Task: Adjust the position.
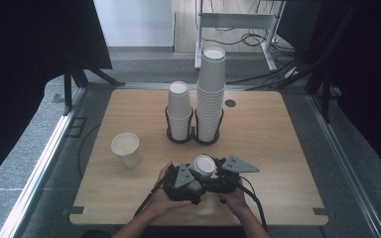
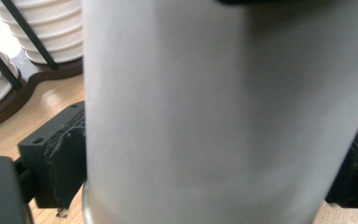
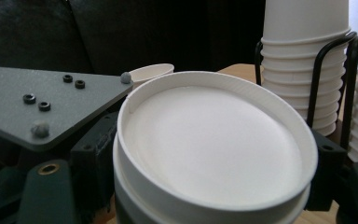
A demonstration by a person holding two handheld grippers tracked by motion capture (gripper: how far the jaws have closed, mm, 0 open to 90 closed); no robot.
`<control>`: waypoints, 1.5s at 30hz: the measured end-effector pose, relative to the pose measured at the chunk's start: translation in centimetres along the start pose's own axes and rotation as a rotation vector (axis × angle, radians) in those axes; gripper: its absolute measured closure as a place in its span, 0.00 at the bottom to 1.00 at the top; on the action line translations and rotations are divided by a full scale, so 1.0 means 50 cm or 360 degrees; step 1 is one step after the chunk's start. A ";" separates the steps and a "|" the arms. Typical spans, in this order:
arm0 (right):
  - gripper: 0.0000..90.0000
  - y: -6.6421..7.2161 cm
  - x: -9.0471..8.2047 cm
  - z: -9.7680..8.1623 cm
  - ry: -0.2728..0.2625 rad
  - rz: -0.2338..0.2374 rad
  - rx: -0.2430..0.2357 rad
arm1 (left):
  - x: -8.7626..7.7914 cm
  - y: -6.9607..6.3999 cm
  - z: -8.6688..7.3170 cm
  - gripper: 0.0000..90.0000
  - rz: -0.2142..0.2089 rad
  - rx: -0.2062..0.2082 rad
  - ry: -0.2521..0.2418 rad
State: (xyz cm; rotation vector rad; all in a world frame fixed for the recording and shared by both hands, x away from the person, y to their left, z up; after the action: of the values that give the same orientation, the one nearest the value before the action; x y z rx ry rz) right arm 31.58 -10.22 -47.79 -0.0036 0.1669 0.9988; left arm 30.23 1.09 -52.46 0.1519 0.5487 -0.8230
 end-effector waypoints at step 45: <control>0.15 -0.021 -0.045 0.029 -0.0076 -0.0023 -0.0026 | -0.021 0.032 0.013 0.11 0.0103 0.0093 0.0016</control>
State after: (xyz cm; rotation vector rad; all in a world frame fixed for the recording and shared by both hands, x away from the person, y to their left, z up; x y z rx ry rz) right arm 31.47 -12.52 -46.11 0.0040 0.1149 0.9848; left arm 31.09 2.67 -51.49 0.2263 0.5267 -0.7762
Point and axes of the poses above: each handheld gripper's, and its own axes: x roughly forward along the jaws, z roughly out of its top, y roughly to its left, the point moved 5 cm from there along x, roughly forward along the jaws, and after that the axes turned 8 degrees about -x, right-handed, at the moved point
